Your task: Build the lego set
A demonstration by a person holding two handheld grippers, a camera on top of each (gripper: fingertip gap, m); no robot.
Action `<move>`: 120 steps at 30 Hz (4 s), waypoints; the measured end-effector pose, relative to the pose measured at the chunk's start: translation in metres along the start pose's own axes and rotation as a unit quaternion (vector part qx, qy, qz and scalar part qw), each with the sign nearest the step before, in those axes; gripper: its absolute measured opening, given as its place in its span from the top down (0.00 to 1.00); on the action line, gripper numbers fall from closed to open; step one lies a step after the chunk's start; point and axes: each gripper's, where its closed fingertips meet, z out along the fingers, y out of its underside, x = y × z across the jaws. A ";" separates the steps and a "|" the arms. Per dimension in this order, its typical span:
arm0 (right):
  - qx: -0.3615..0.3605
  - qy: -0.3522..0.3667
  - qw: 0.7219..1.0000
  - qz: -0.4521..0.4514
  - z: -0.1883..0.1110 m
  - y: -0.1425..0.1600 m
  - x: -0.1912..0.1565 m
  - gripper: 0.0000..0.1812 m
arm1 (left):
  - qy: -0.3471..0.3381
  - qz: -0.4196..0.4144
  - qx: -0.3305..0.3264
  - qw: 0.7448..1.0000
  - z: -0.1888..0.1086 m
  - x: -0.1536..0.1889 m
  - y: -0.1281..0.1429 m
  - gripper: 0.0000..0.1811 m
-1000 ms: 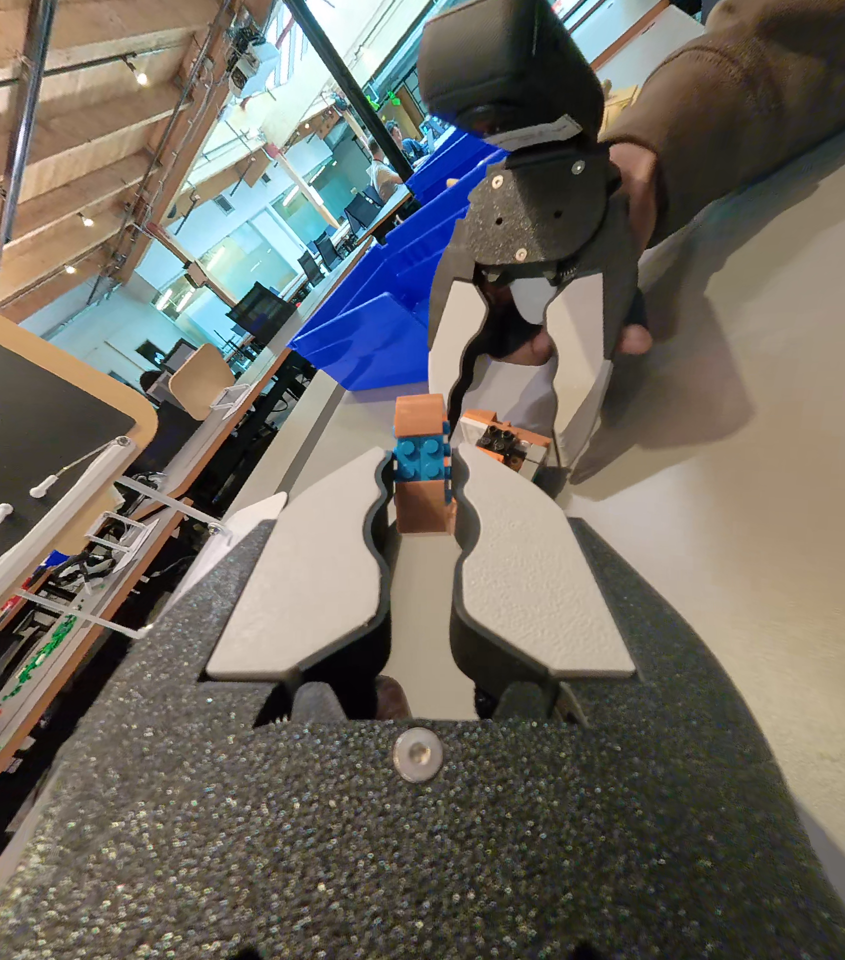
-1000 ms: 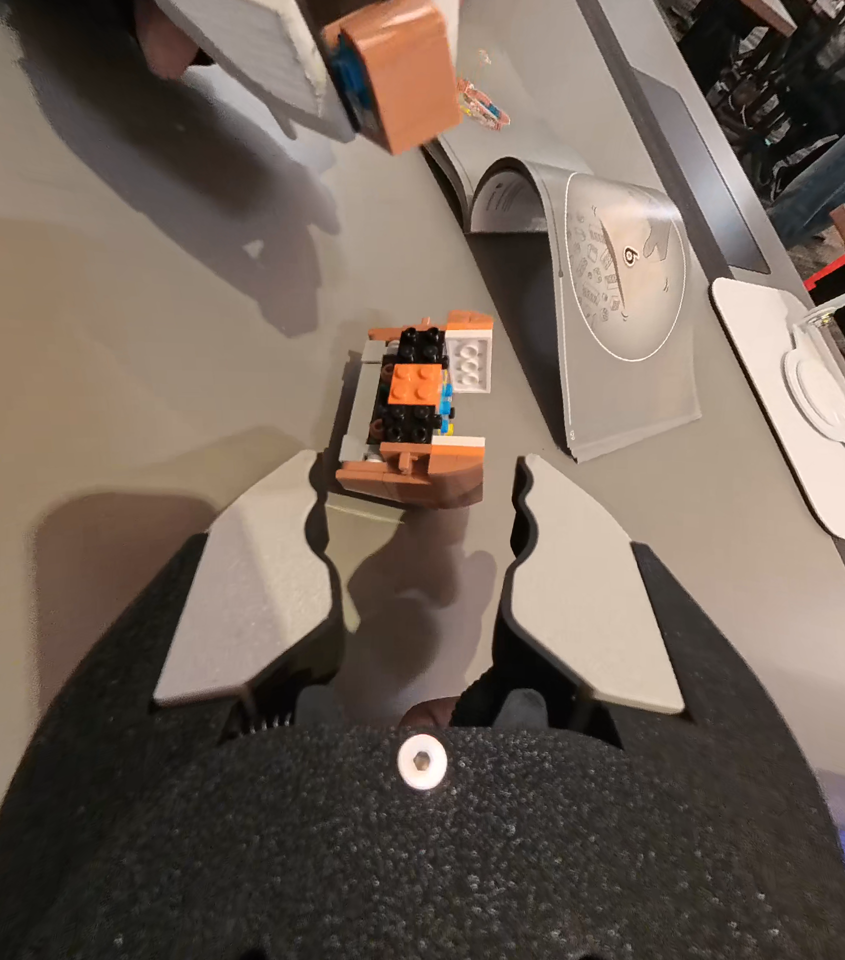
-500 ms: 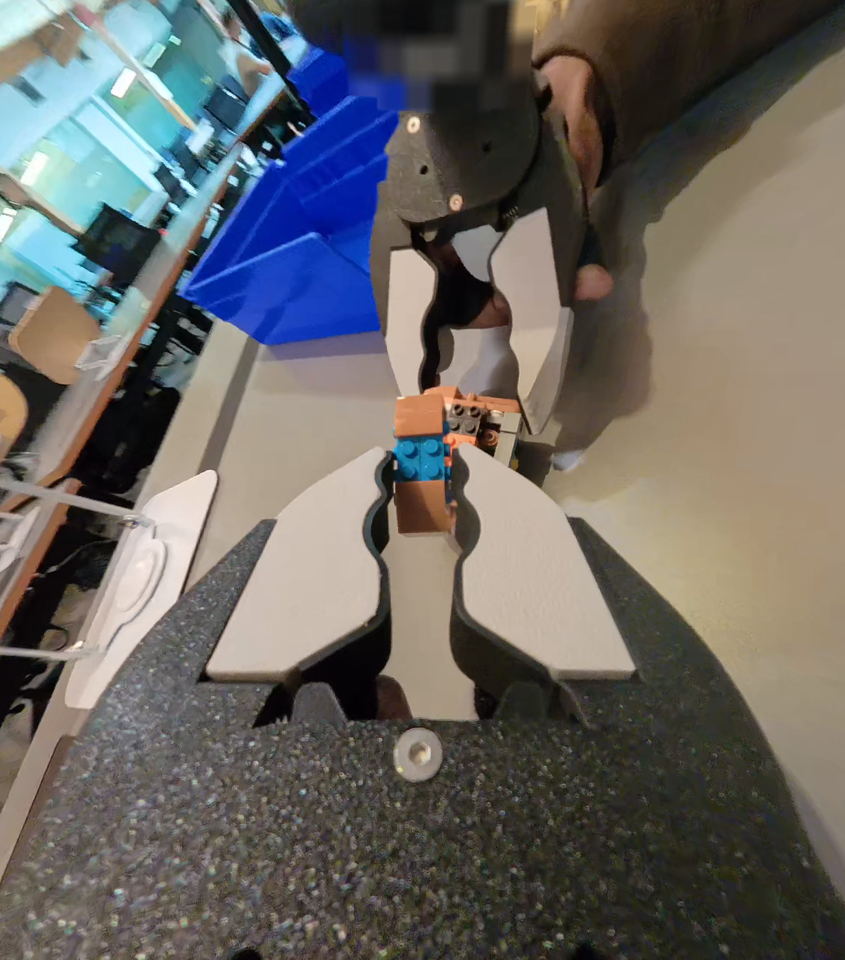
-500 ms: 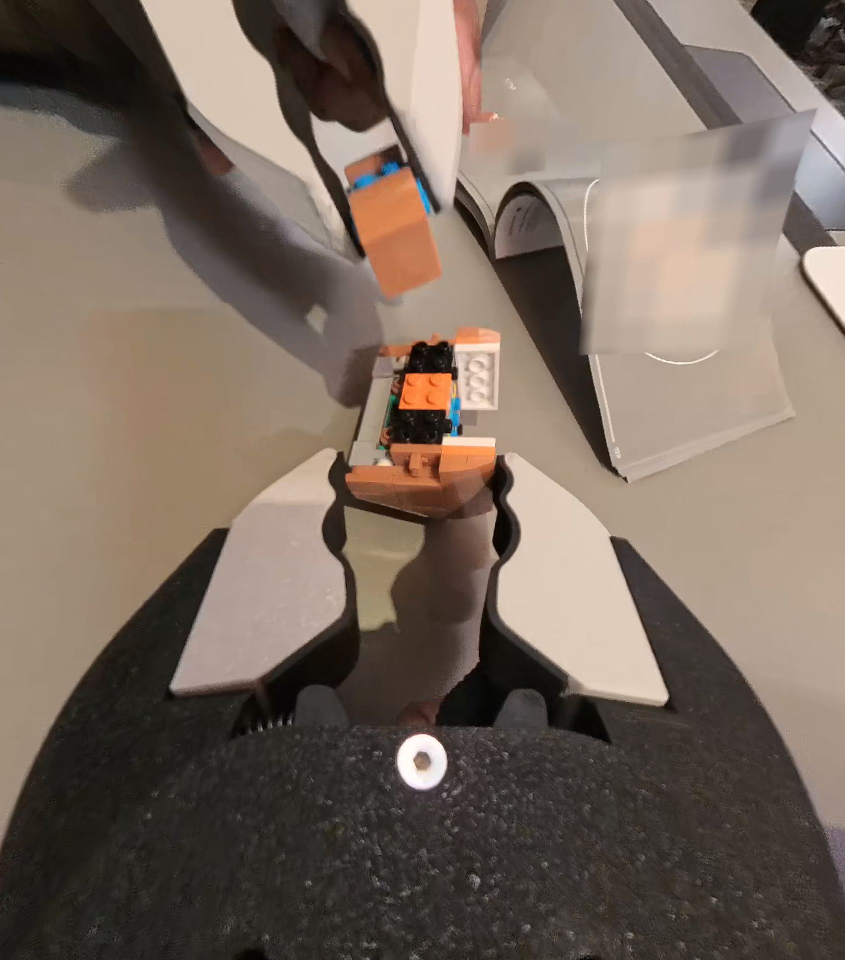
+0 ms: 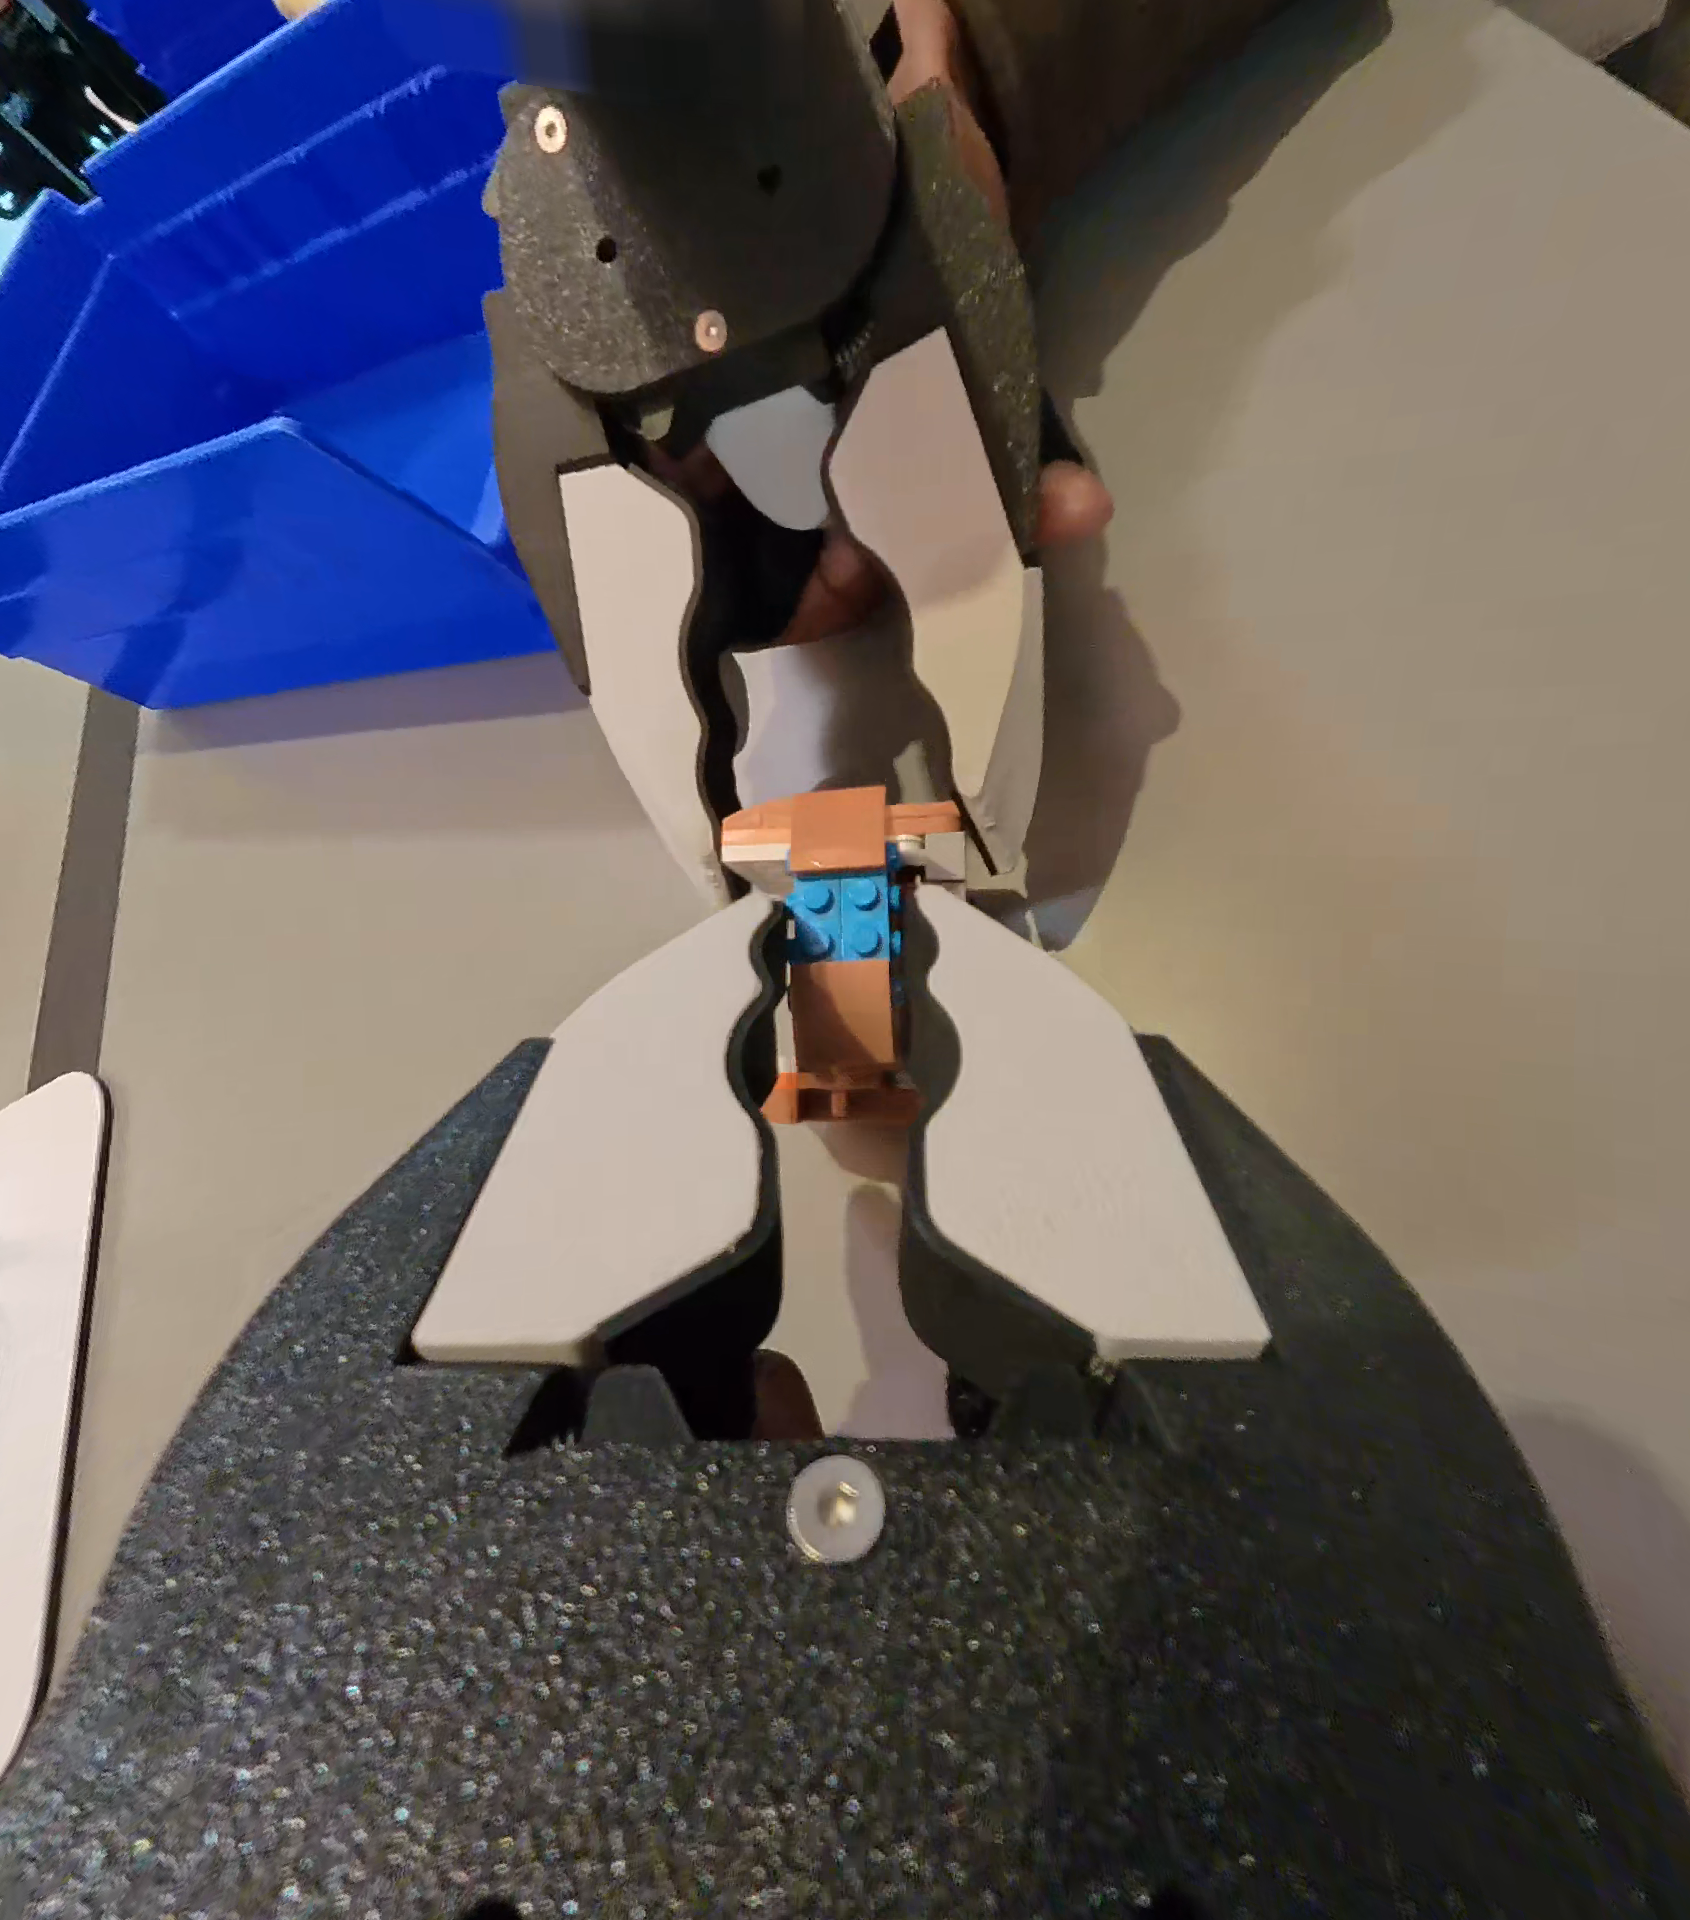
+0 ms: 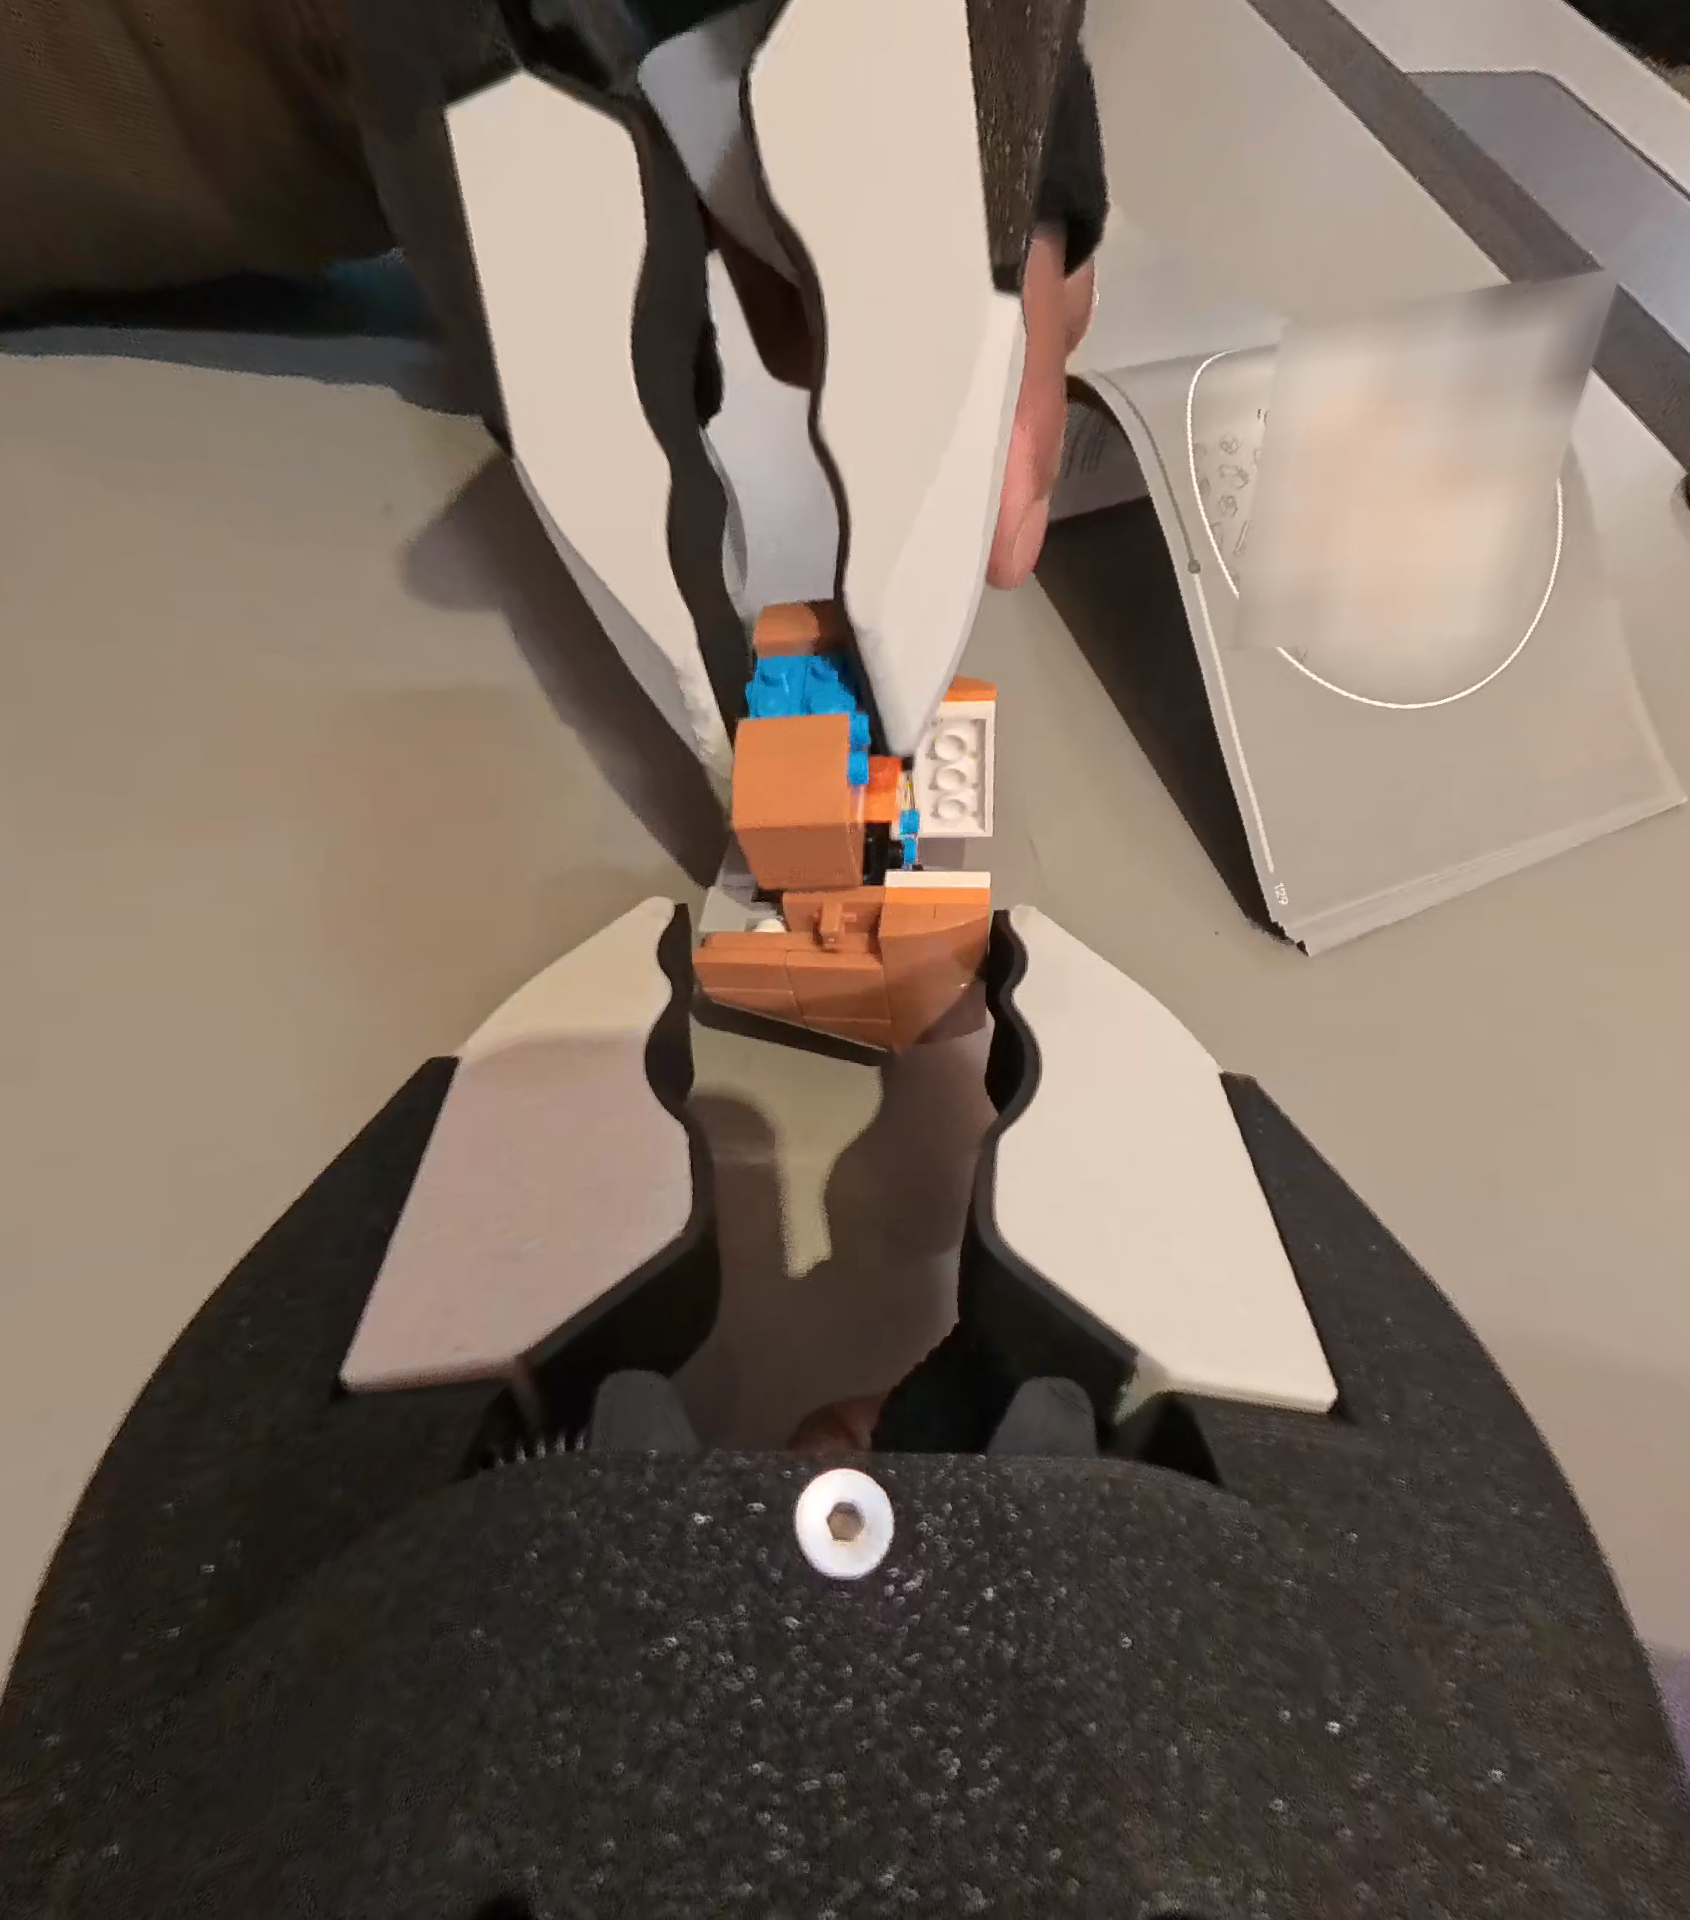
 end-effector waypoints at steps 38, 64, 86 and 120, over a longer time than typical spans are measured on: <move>-0.010 -0.028 0.998 0.062 0.000 0.004 0.005 0.70 | 0.024 -0.127 0.009 0.992 -0.005 -0.002 0.022 0.70; -0.015 -0.066 0.993 0.098 -0.001 0.008 0.006 0.70 | 0.026 -0.157 -0.052 0.986 0.030 -0.001 0.047 0.66; 0.075 -0.053 0.996 -0.001 -0.018 -0.032 -0.010 0.67 | -0.022 -0.206 0.030 0.978 0.007 0.006 0.014 0.66; 0.059 0.215 0.773 -0.594 -0.004 -0.119 0.014 0.50 | -0.084 -0.272 0.058 0.957 -0.060 -0.028 -0.011 0.66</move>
